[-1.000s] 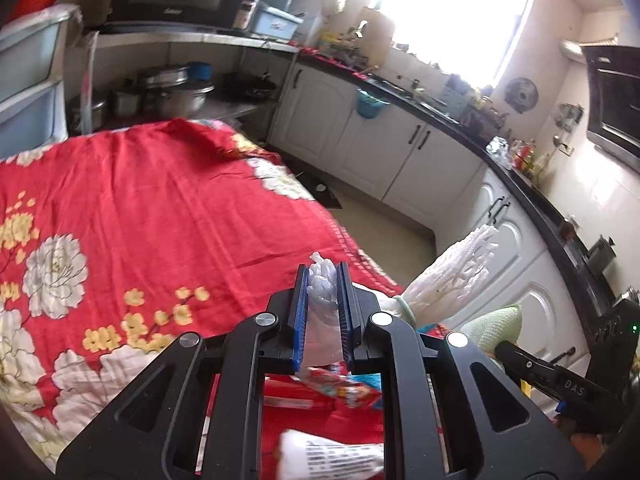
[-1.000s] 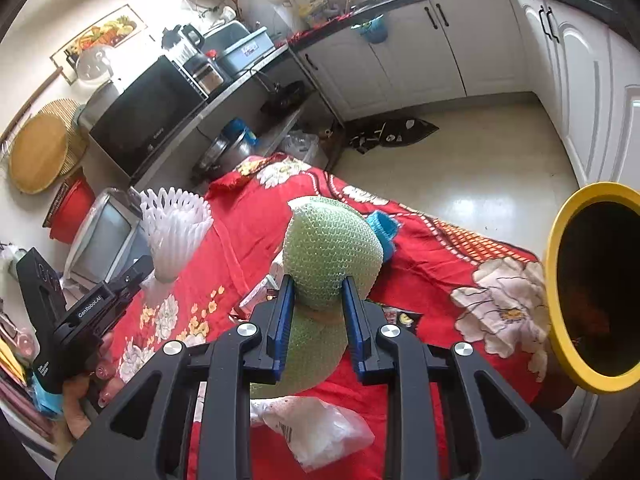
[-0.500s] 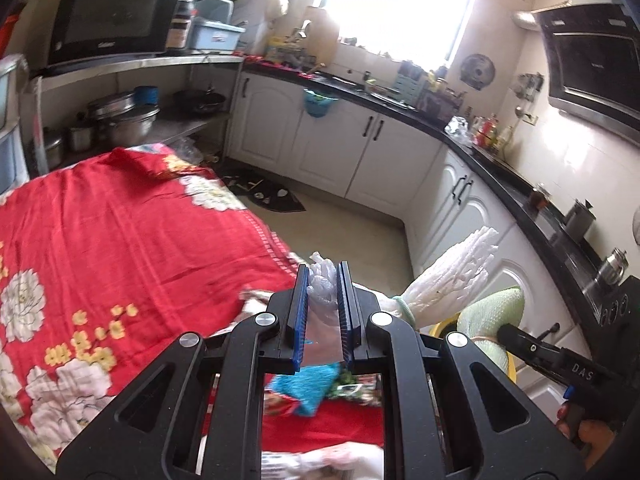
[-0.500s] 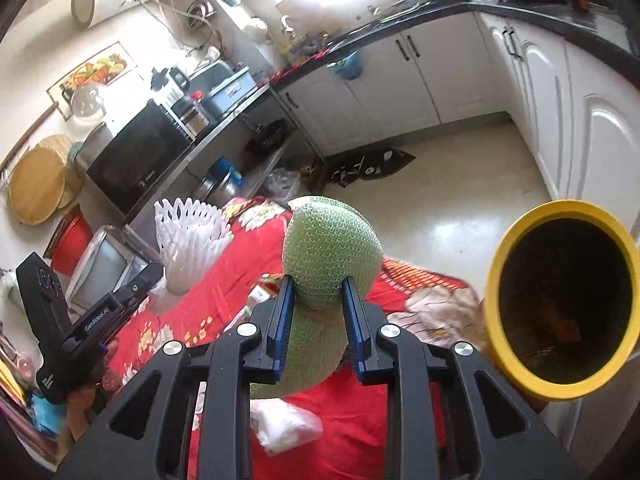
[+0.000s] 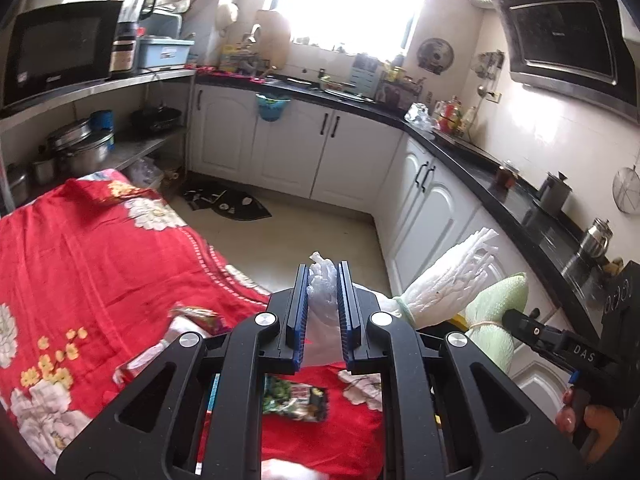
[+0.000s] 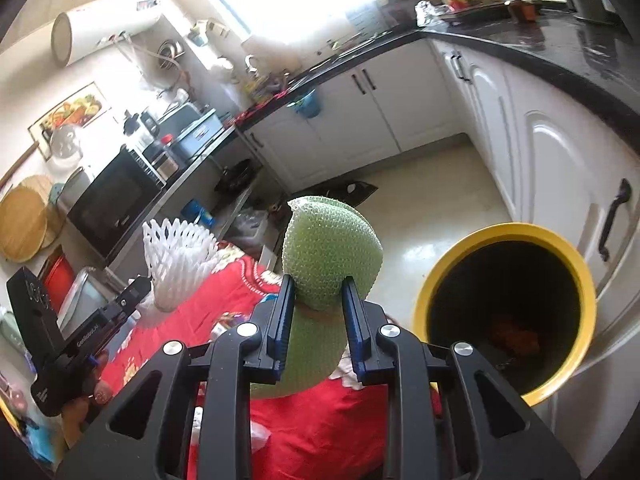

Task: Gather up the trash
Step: 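Carry the white bag with the left tool while the right tool carries the green pad to the bin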

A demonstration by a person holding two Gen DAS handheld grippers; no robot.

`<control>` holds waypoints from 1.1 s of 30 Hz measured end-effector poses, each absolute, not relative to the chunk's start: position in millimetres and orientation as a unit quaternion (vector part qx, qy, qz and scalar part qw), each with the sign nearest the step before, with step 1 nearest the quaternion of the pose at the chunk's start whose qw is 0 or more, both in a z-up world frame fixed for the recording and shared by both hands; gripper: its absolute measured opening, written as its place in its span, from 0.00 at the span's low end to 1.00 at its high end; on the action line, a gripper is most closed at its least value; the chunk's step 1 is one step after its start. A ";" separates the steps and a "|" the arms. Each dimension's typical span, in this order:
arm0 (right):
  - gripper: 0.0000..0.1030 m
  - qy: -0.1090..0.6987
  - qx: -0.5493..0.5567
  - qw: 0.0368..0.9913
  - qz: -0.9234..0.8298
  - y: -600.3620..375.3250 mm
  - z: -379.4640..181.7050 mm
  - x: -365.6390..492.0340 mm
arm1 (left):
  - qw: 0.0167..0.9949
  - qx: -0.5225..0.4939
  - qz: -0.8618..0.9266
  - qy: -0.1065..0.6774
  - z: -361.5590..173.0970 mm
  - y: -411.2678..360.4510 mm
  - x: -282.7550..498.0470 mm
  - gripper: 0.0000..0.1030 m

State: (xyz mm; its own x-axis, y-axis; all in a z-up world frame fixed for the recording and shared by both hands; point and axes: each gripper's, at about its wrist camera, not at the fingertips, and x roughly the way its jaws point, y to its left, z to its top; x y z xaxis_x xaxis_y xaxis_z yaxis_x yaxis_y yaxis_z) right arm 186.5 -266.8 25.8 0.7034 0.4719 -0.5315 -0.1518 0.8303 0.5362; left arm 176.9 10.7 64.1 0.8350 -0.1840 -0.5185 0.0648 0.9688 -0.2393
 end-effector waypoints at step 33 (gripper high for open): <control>0.23 0.333 0.217 0.916 0.051 -365.9 1.2 183.2 | 0.944 -0.010 -0.135 0.302 36.4 -122.2 215.0 0.09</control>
